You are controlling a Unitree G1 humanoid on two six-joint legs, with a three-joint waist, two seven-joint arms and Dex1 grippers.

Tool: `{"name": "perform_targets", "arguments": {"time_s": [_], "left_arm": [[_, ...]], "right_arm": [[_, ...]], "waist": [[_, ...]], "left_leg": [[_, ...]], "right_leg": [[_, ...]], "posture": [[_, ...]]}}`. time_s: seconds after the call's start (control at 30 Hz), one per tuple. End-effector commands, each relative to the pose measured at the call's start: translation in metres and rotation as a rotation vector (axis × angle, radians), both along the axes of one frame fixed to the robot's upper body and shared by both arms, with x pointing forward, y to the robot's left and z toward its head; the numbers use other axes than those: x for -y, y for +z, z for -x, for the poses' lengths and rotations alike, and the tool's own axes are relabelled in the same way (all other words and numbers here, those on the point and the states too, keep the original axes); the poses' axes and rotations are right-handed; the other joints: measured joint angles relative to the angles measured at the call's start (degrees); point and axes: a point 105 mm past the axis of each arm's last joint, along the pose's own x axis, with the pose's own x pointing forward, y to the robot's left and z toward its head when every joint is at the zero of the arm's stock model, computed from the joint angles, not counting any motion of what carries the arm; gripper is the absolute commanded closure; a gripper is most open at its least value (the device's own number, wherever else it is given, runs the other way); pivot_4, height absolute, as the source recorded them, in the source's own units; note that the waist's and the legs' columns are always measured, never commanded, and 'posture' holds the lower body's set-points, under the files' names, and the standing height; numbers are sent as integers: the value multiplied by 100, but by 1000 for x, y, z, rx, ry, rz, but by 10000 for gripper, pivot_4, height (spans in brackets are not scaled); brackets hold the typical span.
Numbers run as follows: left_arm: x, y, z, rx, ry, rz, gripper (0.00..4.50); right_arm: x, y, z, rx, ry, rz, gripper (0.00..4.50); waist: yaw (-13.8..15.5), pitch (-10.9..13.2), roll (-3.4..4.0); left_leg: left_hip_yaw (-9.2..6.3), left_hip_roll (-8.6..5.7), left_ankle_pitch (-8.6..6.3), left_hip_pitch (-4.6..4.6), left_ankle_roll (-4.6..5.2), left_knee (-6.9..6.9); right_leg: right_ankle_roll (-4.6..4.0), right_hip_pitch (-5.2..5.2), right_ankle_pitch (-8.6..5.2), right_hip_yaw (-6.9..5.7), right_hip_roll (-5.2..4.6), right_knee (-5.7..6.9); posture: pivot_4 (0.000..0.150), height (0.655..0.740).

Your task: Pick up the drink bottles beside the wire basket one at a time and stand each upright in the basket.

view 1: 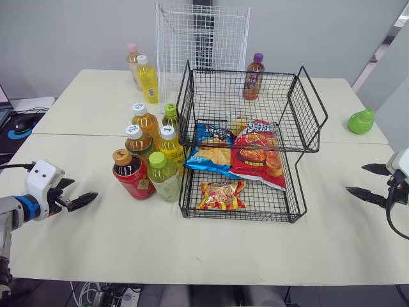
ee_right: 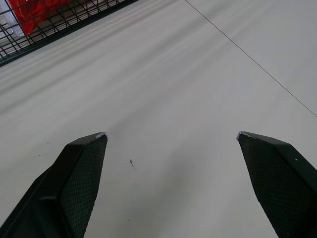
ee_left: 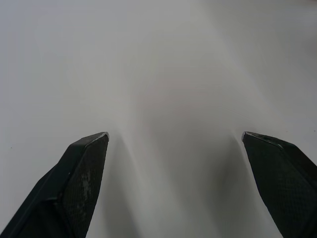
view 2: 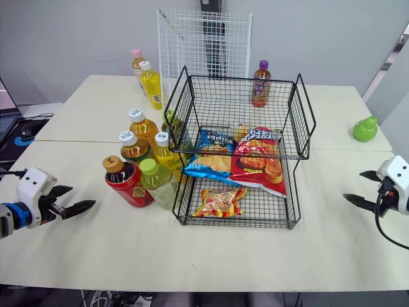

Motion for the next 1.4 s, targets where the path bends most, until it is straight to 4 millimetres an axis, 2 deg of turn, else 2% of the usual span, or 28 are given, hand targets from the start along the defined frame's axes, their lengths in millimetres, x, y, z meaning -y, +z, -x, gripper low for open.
{"name": "perform_targets", "arguments": {"time_s": [0.03, 0.43, 0.63, 0.87, 1.07, 1.23, 1.3, 1.4], "left_arm": [[-6, 18, -1, 51, 12, -14, 250], [-5, 21, 4, 132, -10, -9, 250], [-3, 30, 7, 159, -12, 111, 250], [-3, 31, 10, 176, -1, 128, 250], [6, 32, 3, 187, -25, 137, 250], [12, 32, 0, 182, -41, 146, 250], [14, 32, 0, 179, -47, 150, 250], [16, 32, 0, 175, -51, 155, 250]], "right_arm": [[0, 17, -4, 72, -1, 7, 0], [10, 27, -11, 283, -16, 49, 0], [15, 26, -7, 267, -43, -14, 0], [15, 25, -7, 278, -49, -23, 0], [11, 29, -3, 302, -37, -42, 0], [4, 51, 9, 362, -22, -86, 0], [-2, 69, 18, 389, -3, -107, 0], [-22, 112, 37, 481, 58, -108, 0]], "waist": [[0, 0, 0], [-2, 0, 0], [-2, 0, 0], [-5, 0, 0], [10, 0, 0], [15, 0, 0], [15, -1, 1], [21, 0, 4]], "left_leg": [[0, 0, 0, 0, 0, 0], [0, 0, 0, 0, 0, 0], [0, 0, 0, 0, 0, 0], [0, 0, 0, 1, 0, 0], [-1, 0, 0, 1, 0, 1], [-4, -1, 0, 0, 0, 0], [-4, -1, 0, 1, 0, 0], [-6, 0, 0, 1, 0, 0]], "right_leg": [[0, 0, 0, 0, 0, 0], [-1, 0, 0, -1, 0, 1], [-1, 1, 1, -1, 0, 1], [-1, 1, 1, 0, 0, 2], [-1, 2, 1, 0, 0, 2], [-1, 3, 1, 0, 0, 3], [-1, 4, 1, -1, 1, 2], [0, 5, 0, 0, 1, 4]], "posture": [[1500, 7360], [1500, 7360], [1500, 7360], [1500, 7360], [1500, 7360], [1500, 7360], [1500, 7360], [1500, 7360]]}}
